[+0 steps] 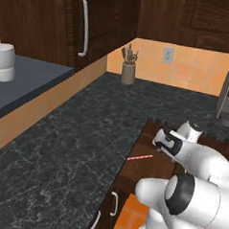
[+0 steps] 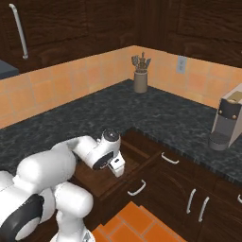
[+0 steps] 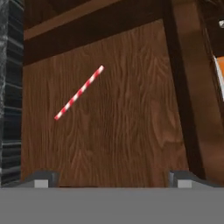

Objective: Take a straw from the drawer in front and place it inside the glass cup on the dining counter.

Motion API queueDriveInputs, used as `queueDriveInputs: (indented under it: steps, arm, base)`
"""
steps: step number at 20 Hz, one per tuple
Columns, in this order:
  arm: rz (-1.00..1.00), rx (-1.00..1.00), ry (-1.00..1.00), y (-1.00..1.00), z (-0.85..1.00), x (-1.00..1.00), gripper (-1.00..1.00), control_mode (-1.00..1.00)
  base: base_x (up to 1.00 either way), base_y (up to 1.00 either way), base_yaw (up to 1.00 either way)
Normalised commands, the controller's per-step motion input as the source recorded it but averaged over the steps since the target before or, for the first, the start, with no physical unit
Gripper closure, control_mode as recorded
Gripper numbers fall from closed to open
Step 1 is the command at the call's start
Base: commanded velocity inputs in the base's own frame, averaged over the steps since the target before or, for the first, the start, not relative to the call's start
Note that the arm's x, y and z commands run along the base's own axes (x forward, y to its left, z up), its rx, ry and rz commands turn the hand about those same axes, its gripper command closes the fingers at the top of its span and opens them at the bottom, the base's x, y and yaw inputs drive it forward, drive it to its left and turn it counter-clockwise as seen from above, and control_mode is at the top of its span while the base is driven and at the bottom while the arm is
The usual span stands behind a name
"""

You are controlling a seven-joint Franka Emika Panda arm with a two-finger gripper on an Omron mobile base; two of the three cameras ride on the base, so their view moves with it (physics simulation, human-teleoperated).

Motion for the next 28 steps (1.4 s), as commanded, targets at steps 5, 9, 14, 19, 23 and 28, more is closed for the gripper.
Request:
queueDriveInputs:
  steps: [5, 9, 14, 19, 23, 28]
  arm:
    - [0.00, 0.00, 0.25, 0.05, -0.40, 0.62, -1.00, -1.00]
    - [0.00, 0.00, 0.19, -0.01, -0.30, 0.39, -1.00, -1.00]
    - [0.00, 0.00, 0.12, -0.19, -0.37, 0.23, -1.00, -1.00]
    - [0.00, 0.00, 0.02, -0.43, -0.48, 0.00, -1.00, -1.00]
    - [0.00, 0.00, 0.00, -0.26, -0.42, 0.11, -1.00, -1.00]
    - [0.00, 0.00, 0.00, -0.52, -0.35, 0.01, -1.00, -1.00]
  base:
    - [0.00, 0.00, 0.00]
    - [0.00, 0.00, 0.00]
    - [0.00, 0.00, 0.00]
    - [0.00, 0.00, 0.00]
    - [0.00, 0.00, 0.00]
    - [0.00, 0.00, 0.00]
